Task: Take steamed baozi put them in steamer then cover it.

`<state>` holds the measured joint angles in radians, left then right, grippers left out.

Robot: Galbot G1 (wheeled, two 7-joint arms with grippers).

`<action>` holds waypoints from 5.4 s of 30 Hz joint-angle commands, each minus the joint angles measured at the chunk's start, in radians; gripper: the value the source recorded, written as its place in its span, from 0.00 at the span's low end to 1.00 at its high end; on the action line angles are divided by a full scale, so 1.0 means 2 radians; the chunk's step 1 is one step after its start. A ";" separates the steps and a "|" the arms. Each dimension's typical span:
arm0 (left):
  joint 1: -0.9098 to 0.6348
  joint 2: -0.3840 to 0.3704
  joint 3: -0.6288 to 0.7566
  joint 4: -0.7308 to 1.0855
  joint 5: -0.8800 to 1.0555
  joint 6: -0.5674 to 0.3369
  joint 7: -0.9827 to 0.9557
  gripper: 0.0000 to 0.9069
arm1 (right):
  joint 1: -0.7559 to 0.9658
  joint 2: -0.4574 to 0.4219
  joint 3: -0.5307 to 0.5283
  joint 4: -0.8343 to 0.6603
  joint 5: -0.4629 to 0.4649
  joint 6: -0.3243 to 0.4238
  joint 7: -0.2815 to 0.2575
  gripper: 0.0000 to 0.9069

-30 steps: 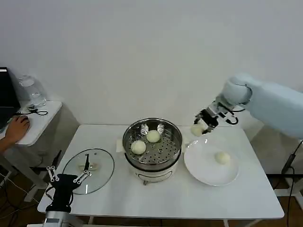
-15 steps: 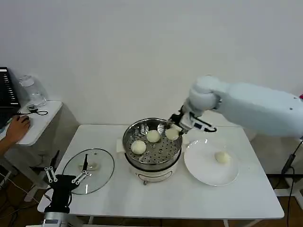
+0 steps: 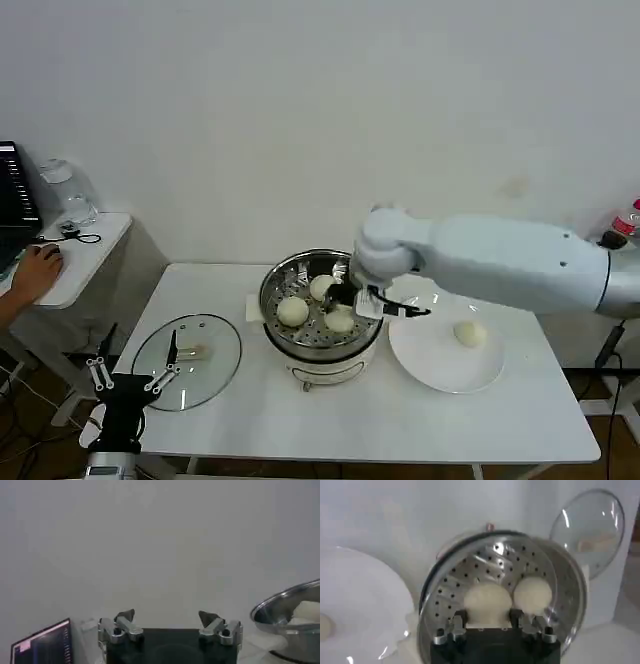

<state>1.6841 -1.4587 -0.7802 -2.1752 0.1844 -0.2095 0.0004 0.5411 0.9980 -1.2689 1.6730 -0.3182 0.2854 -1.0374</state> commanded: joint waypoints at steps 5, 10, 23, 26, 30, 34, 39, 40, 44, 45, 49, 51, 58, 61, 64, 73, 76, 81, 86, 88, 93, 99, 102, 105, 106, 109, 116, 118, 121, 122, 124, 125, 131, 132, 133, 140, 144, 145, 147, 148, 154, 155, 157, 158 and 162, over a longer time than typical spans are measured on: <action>-0.007 -0.001 0.004 0.004 0.001 0.001 -0.001 1.00 | -0.030 0.010 0.006 0.008 -0.041 0.011 0.003 0.63; -0.009 -0.001 0.006 0.006 0.002 0.002 -0.001 1.00 | -0.034 0.018 0.008 -0.008 -0.047 0.019 0.005 0.63; -0.008 -0.001 0.007 0.009 0.002 0.001 -0.001 1.00 | -0.040 0.030 0.025 -0.032 -0.050 0.024 0.008 1.00; -0.008 -0.002 0.010 0.009 0.004 0.001 -0.001 1.00 | -0.032 0.031 0.032 -0.038 -0.032 0.022 0.007 1.00; -0.006 -0.003 0.013 0.007 0.005 0.001 -0.001 1.00 | -0.019 0.019 0.056 -0.059 0.010 0.012 0.002 1.00; -0.007 -0.001 0.015 0.007 0.004 0.000 -0.001 1.00 | 0.016 -0.004 0.063 -0.104 0.088 -0.017 -0.010 1.00; -0.010 0.001 0.022 0.005 0.004 0.001 -0.001 1.00 | 0.049 -0.038 0.030 -0.178 0.238 -0.078 -0.031 1.00; -0.010 0.001 0.024 0.005 0.004 0.001 -0.001 1.00 | 0.050 -0.047 0.029 -0.198 0.257 -0.087 -0.036 1.00; -0.011 0.004 0.029 0.005 0.005 0.001 0.000 1.00 | 0.043 -0.073 0.022 -0.234 0.296 -0.118 -0.054 1.00; -0.011 0.004 0.029 0.005 0.005 0.001 0.000 1.00 | 0.037 -0.084 0.023 -0.242 0.303 -0.123 -0.058 1.00; -0.013 0.007 0.032 0.006 0.003 -0.003 0.001 1.00 | -0.015 -0.126 0.046 -0.263 0.297 -0.152 -0.069 1.00; -0.014 0.009 0.033 0.008 0.002 -0.010 0.003 1.00 | -0.045 -0.142 0.056 -0.278 0.285 -0.155 -0.069 1.00; -0.016 0.013 0.039 0.004 -0.001 -0.012 0.004 1.00 | -0.121 -0.167 0.094 -0.340 0.214 -0.150 -0.060 1.00; -0.015 0.012 0.043 0.004 0.001 -0.012 0.004 1.00 | -0.142 -0.165 0.104 -0.356 0.202 -0.150 -0.056 1.00; -0.015 0.014 0.043 0.006 0.002 -0.012 0.005 1.00 | -0.165 -0.156 0.116 -0.373 0.188 -0.148 -0.053 1.00; -0.014 0.018 0.033 0.004 0.001 -0.012 0.006 1.00 | -0.194 -0.113 0.130 -0.420 0.175 -0.147 -0.046 1.00; -0.013 0.016 0.032 0.005 0.001 -0.012 0.006 1.00 | -0.202 -0.100 0.135 -0.432 0.173 -0.143 -0.039 1.00; -0.011 0.014 0.032 0.004 0.001 -0.012 0.006 1.00 | -0.207 -0.077 0.141 -0.451 0.171 -0.141 -0.036 1.00; -0.009 0.014 0.027 0.004 0.001 -0.013 0.005 1.00 | -0.212 -0.066 0.139 -0.460 0.167 -0.144 -0.037 1.00; -0.007 0.014 0.025 0.003 0.000 -0.014 0.005 1.00 | -0.217 -0.061 0.142 -0.469 0.164 -0.143 -0.036 1.00; -0.005 0.014 0.021 0.004 0.000 -0.016 0.006 1.00 | -0.223 -0.051 0.149 -0.492 0.160 -0.140 -0.030 1.00; -0.004 0.015 0.022 0.004 0.000 -0.016 0.006 1.00 | -0.222 -0.039 0.153 -0.507 0.151 -0.136 -0.026 1.00; -0.004 0.015 0.021 0.003 0.000 -0.016 0.006 1.00 | -0.219 -0.035 0.149 -0.516 0.144 -0.133 -0.027 0.97; -0.003 0.014 0.020 0.003 0.000 -0.016 0.006 1.00 | -0.218 -0.034 0.151 -0.518 0.150 -0.133 -0.026 0.92; -0.003 0.014 0.020 0.003 0.000 -0.016 0.006 1.00 | -0.218 -0.034 0.151 -0.517 0.151 -0.133 -0.025 0.88; -0.002 0.012 0.021 0.002 0.001 -0.017 0.006 1.00 | -0.219 -0.033 0.151 -0.517 0.156 -0.133 -0.025 0.76; 0.001 0.011 0.020 -0.001 0.001 -0.019 0.005 1.00 | -0.215 -0.036 0.146 -0.512 0.158 -0.134 -0.025 0.71; 0.002 0.012 0.020 -0.001 0.001 -0.019 0.005 1.00 | -0.211 -0.040 0.141 -0.505 0.162 -0.134 -0.024 0.71; 0.002 0.011 0.020 0.000 0.001 -0.020 0.005 1.00 | -0.198 -0.051 0.129 -0.482 0.182 -0.139 -0.023 0.70; 0.001 0.011 0.021 0.000 0.001 -0.020 0.005 1.00 | -0.189 -0.057 0.123 -0.469 0.190 -0.141 -0.023 0.70; 0.002 0.012 0.021 0.000 0.001 -0.020 0.005 1.00 | -0.170 -0.068 0.115 -0.443 0.204 -0.142 -0.021 0.70; 0.001 0.013 0.021 0.000 0.001 -0.020 0.005 1.00 | -0.157 -0.074 0.104 -0.427 0.222 -0.145 -0.021 0.70; -0.003 0.016 0.022 -0.001 0.000 -0.020 0.005 1.00 | -0.040 -0.107 0.041 -0.324 0.302 -0.156 -0.025 0.70; -0.004 0.016 0.022 -0.001 0.000 -0.020 0.005 1.00 | -0.020 -0.110 0.037 -0.311 0.307 -0.156 -0.026 0.70; -0.004 0.016 0.023 -0.001 -0.001 -0.021 0.005 1.00 | 0.020 -0.118 0.014 -0.276 0.323 -0.155 -0.025 0.71; -0.003 0.013 0.033 -0.004 0.000 -0.023 0.006 1.00 | 0.119 -0.131 -0.053 -0.168 0.423 -0.188 -0.016 0.71; 0.000 0.012 0.039 -0.009 0.001 -0.024 0.006 1.00 | 0.130 -0.125 -0.074 -0.113 0.469 -0.224 0.000 0.71; 0.001 0.012 0.039 -0.010 0.001 -0.025 0.006 1.00 | 0.130 -0.122 -0.077 -0.105 0.475 -0.229 0.001 0.70; 0.001 0.013 0.038 -0.010 0.000 -0.026 0.006 1.00 | 0.136 -0.111 -0.089 -0.090 0.492 -0.241 0.007 0.71; 0.001 0.014 0.037 -0.009 0.000 -0.027 0.006 1.00 | 0.137 -0.104 -0.094 -0.086 0.500 -0.245 0.009 0.71; 0.004 0.012 0.037 -0.012 -0.001 -0.031 0.006 1.00 | 0.146 -0.057 -0.124 -0.099 0.518 -0.257 0.014 0.71; 0.004 0.011 0.037 -0.011 -0.002 -0.031 0.006 1.00 | 0.147 -0.050 -0.128 -0.104 0.520 -0.259 0.015 0.71; 0.004 0.010 0.035 -0.011 -0.004 -0.033 0.006 1.00 | 0.143 -0.034 -0.133 -0.117 0.519 -0.260 0.018 0.71; 0.004 0.010 0.034 -0.010 -0.005 -0.034 0.006 1.00 | 0.140 -0.028 -0.133 -0.123 0.515 -0.261 0.019 0.71; 0.006 0.010 0.031 -0.009 -0.009 -0.037 0.006 1.00 | 0.124 0.002 -0.136 -0.151 0.508 -0.265 0.022 0.71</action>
<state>1.6950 -1.4398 -0.7179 -2.1947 0.1692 -0.2816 0.0116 0.7689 0.9012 -1.4843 1.3786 0.6490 -0.2110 -1.0062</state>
